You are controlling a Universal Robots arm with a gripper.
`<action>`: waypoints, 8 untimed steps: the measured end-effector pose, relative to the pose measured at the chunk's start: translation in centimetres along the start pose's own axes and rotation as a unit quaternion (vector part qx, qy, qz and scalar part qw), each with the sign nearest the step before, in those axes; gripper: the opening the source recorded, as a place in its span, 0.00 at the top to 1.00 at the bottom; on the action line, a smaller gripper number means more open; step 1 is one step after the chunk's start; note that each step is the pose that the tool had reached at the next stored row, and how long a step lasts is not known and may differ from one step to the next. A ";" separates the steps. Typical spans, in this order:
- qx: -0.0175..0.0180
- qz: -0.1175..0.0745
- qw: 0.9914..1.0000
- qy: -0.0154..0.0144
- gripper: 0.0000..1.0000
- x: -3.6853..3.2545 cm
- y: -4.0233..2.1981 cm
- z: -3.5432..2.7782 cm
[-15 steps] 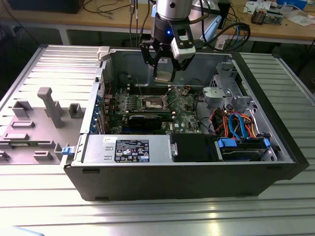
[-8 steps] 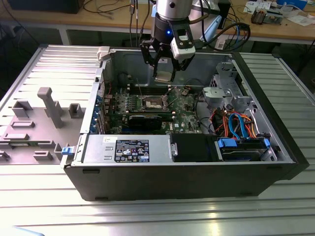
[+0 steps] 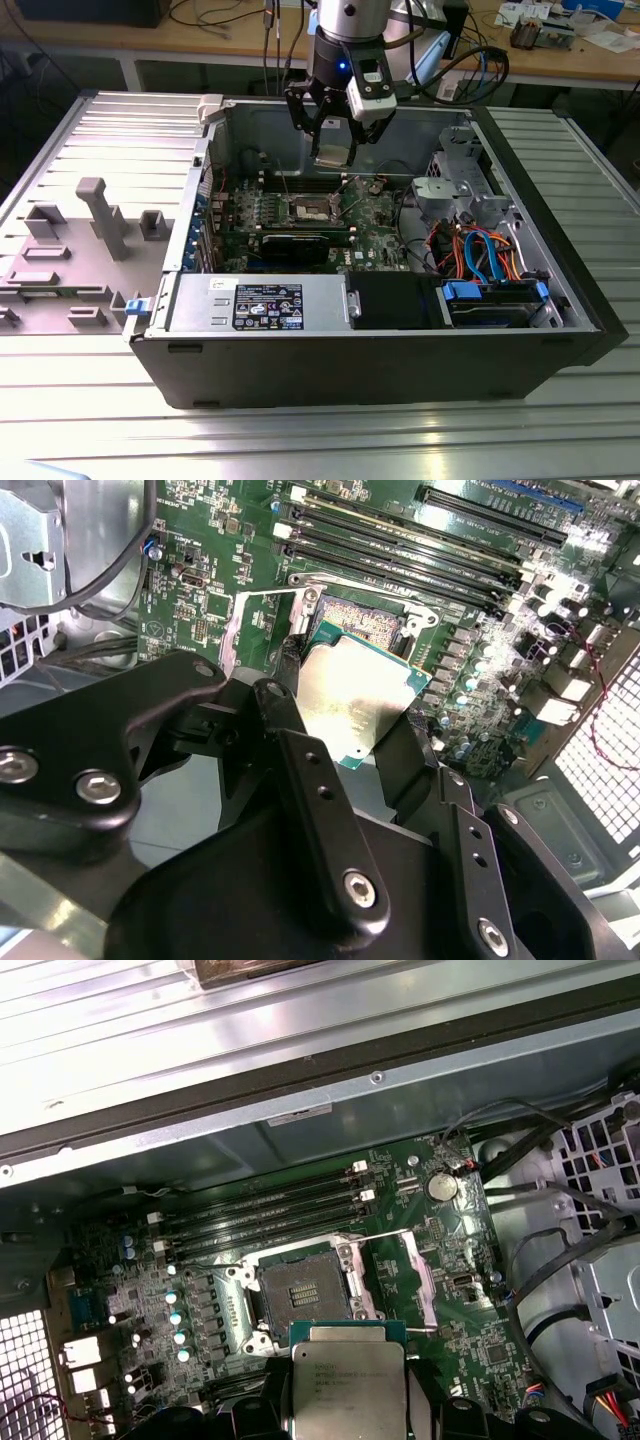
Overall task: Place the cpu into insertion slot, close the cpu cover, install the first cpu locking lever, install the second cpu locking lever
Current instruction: 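Place the cpu into insertion slot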
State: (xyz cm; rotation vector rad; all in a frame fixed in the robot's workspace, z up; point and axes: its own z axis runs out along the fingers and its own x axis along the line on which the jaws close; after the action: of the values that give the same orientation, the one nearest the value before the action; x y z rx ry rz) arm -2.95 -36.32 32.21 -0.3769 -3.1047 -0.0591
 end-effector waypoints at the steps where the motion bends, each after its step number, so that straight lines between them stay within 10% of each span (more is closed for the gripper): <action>1: 0.000 0.000 1.000 0.000 0.45 0.00 0.00 0.00; 8: 0.000 0.002 1.000 0.000 0.45 0.00 0.00 0.00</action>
State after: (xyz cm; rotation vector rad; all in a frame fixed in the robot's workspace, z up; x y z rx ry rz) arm -2.95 -36.32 32.21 -0.3821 -3.1041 -0.0591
